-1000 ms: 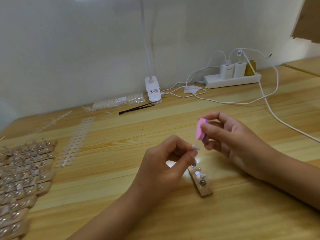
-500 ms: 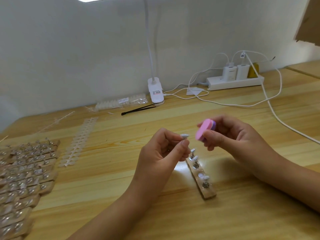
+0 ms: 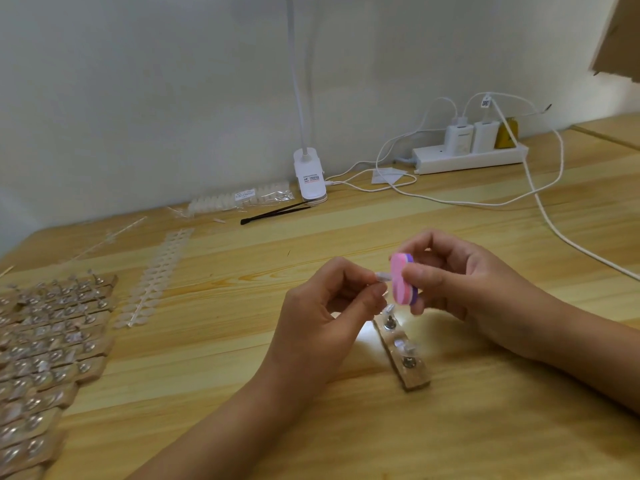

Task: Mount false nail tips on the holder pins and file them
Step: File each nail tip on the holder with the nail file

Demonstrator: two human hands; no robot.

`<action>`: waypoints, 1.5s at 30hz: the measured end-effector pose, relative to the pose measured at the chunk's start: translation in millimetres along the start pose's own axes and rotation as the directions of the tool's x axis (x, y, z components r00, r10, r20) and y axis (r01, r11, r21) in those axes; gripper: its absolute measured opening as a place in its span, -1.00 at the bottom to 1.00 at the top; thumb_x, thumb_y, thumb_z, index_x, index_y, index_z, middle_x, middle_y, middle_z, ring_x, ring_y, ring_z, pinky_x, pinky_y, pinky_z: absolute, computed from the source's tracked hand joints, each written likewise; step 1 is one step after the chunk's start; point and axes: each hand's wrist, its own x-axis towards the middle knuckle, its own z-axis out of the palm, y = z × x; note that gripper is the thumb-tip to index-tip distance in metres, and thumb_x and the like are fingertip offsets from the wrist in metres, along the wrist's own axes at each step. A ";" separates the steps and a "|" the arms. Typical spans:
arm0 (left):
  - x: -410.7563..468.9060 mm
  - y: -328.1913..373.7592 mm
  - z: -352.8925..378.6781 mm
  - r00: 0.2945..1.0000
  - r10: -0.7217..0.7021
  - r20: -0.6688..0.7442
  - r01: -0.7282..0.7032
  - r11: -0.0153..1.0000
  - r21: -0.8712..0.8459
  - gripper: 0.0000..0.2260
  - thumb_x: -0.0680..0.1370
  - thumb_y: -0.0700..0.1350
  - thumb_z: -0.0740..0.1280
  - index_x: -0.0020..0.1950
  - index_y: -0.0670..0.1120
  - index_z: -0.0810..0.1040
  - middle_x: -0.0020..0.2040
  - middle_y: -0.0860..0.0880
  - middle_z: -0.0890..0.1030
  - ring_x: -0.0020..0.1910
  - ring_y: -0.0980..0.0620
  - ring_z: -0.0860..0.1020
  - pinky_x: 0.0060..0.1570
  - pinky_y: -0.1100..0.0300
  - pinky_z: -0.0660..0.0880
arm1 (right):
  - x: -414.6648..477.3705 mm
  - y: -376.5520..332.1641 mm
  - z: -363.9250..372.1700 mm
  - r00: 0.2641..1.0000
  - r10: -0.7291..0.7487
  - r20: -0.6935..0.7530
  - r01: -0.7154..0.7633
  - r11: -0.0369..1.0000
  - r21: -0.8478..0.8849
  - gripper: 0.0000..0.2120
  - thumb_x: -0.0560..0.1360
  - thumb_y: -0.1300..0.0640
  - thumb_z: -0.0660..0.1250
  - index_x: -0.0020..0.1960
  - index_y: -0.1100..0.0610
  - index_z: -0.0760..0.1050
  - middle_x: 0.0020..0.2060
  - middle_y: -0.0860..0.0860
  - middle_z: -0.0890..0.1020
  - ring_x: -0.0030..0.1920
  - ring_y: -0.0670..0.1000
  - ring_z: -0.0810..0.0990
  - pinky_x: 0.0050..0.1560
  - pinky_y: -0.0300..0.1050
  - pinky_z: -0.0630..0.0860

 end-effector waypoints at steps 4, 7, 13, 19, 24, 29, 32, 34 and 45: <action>-0.5 1.8 0.3 0.999 0.025 0.037 -0.026 0.999 0.021 -0.83 0.52 -0.20 0.41 -0.11 0.09 0.57 -0.18 0.07 0.69 -0.21 0.12 0.67 -0.15 0.27 0.57 | 3.4 -0.2 2.2 0.991 0.004 -0.132 0.003 0.999 0.054 -0.70 0.34 0.04 0.55 -0.02 0.13 0.56 -0.26 0.01 0.67 -0.26 -0.09 0.64 -0.24 -0.29 0.57; -0.5 2.4 1.7 0.999 0.029 0.035 -0.030 0.999 0.030 -0.80 0.52 -0.21 0.41 -0.11 0.12 0.58 -0.17 0.10 0.69 -0.21 0.12 0.67 -0.16 0.28 0.57 | 4.0 -4.4 -4.9 0.988 0.059 -0.142 -0.044 0.993 0.107 -0.75 0.35 0.07 0.52 -0.08 0.14 0.54 -0.32 0.01 0.65 -0.32 -0.10 0.61 -0.32 -0.31 0.55; -0.5 4.2 1.9 0.997 0.060 0.050 -0.063 0.995 0.076 -0.78 0.52 -0.22 0.41 -0.12 0.14 0.55 -0.19 0.06 0.68 -0.22 0.13 0.67 -0.16 0.29 0.57 | 5.5 -0.6 -1.8 0.992 0.075 -0.100 -0.065 0.993 0.097 -0.79 0.34 0.08 0.52 -0.11 0.12 0.57 -0.31 0.01 0.65 -0.31 -0.10 0.61 -0.31 -0.29 0.57; -1.1 5.7 2.6 0.997 0.071 0.036 -0.074 0.993 0.095 -0.79 0.51 -0.23 0.39 -0.10 0.10 0.53 -0.19 0.07 0.67 -0.24 0.15 0.66 -0.17 0.26 0.59 | 3.4 -3.6 -5.3 0.989 0.121 0.084 -0.129 0.987 0.094 -0.90 0.37 0.05 0.46 -0.17 0.06 0.62 -0.33 0.04 0.61 -0.40 -0.10 0.58 -0.38 -0.32 0.54; -1.5 6.2 3.9 0.997 0.060 0.052 -0.064 0.994 0.083 -0.80 0.51 -0.23 0.40 -0.10 0.09 0.54 -0.19 0.12 0.67 -0.25 0.14 0.66 -0.17 0.28 0.57 | 5.9 -0.4 -10.8 0.993 0.116 -0.008 -0.114 0.985 0.127 -0.85 0.39 0.08 0.51 -0.12 0.10 0.60 -0.30 0.04 0.63 -0.32 -0.10 0.60 -0.33 -0.30 0.55; -1.0 5.7 3.0 0.997 0.058 0.042 -0.061 0.995 0.083 -0.82 0.52 -0.22 0.39 -0.10 0.07 0.54 -0.20 0.05 0.67 -0.24 0.14 0.66 -0.17 0.26 0.58 | 6.2 0.0 -6.2 0.997 0.077 0.019 -0.079 0.992 0.096 -0.87 0.37 0.06 0.51 -0.13 0.06 0.63 -0.27 0.03 0.63 -0.30 -0.11 0.62 -0.30 -0.30 0.57; -1.7 6.9 4.5 0.996 0.060 0.061 -0.065 0.993 0.097 -0.79 0.52 -0.24 0.39 -0.10 0.10 0.54 -0.18 0.10 0.67 -0.25 0.16 0.65 -0.17 0.32 0.55 | 5.5 -2.3 -12.5 0.998 0.064 -0.007 -0.063 0.994 0.093 -0.84 0.38 0.07 0.52 -0.14 0.09 0.58 -0.30 0.03 0.62 -0.35 -0.10 0.59 -0.33 -0.29 0.55; -1.7 6.6 4.2 0.997 0.056 0.054 -0.061 0.993 0.098 -0.82 0.52 -0.22 0.38 -0.11 0.07 0.52 -0.21 0.11 0.66 -0.25 0.16 0.65 -0.18 0.31 0.55 | 3.3 -3.3 -9.5 0.992 0.066 0.104 -0.073 0.996 0.060 -0.86 0.42 0.11 0.50 -0.12 0.11 0.56 -0.31 0.04 0.63 -0.36 -0.09 0.59 -0.33 -0.28 0.55; 5.3 1.8 -3.2 0.990 -0.140 0.010 0.140 0.980 -0.140 -0.95 0.50 -0.12 0.44 -0.14 0.02 0.62 -0.17 0.05 0.68 -0.15 0.15 0.63 -0.10 0.27 0.53 | -0.3 4.8 -5.2 0.873 -0.483 -0.075 0.387 0.776 -0.499 -0.72 0.42 0.00 0.46 0.04 0.00 0.43 -0.04 -0.07 0.59 0.03 -0.01 0.62 0.02 -0.24 0.57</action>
